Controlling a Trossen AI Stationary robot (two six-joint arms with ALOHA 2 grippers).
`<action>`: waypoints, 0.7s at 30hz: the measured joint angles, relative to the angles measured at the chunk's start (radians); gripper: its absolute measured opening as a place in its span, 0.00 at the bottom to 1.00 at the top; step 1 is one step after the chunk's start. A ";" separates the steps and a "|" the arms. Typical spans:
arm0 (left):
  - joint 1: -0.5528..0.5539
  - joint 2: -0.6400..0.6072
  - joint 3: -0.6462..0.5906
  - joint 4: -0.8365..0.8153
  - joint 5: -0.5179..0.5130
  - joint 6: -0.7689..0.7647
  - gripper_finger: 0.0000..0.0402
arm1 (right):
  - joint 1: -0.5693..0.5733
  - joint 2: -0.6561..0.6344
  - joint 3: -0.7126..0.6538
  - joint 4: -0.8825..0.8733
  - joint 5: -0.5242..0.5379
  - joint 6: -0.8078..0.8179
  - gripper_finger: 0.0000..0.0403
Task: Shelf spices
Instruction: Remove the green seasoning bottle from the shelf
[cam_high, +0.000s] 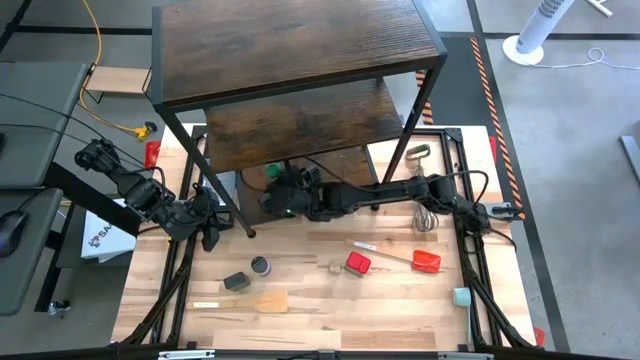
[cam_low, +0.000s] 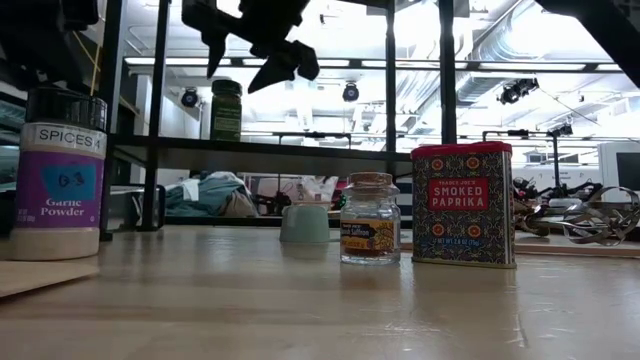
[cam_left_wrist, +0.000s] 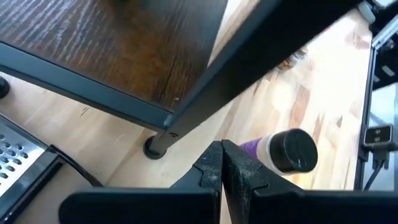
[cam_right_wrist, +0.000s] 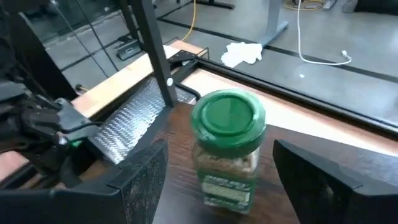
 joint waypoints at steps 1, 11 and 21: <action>0.000 0.000 0.000 0.000 -0.005 -0.005 0.00 | -0.003 0.000 0.000 -0.001 0.000 -0.005 0.71; 0.000 0.001 0.000 0.001 -0.004 -0.062 0.00 | -0.014 0.055 -0.001 0.125 -0.060 -0.016 0.71; 0.000 0.002 0.000 0.013 0.006 -0.107 0.00 | -0.057 0.063 -0.001 0.180 -0.127 -0.081 0.71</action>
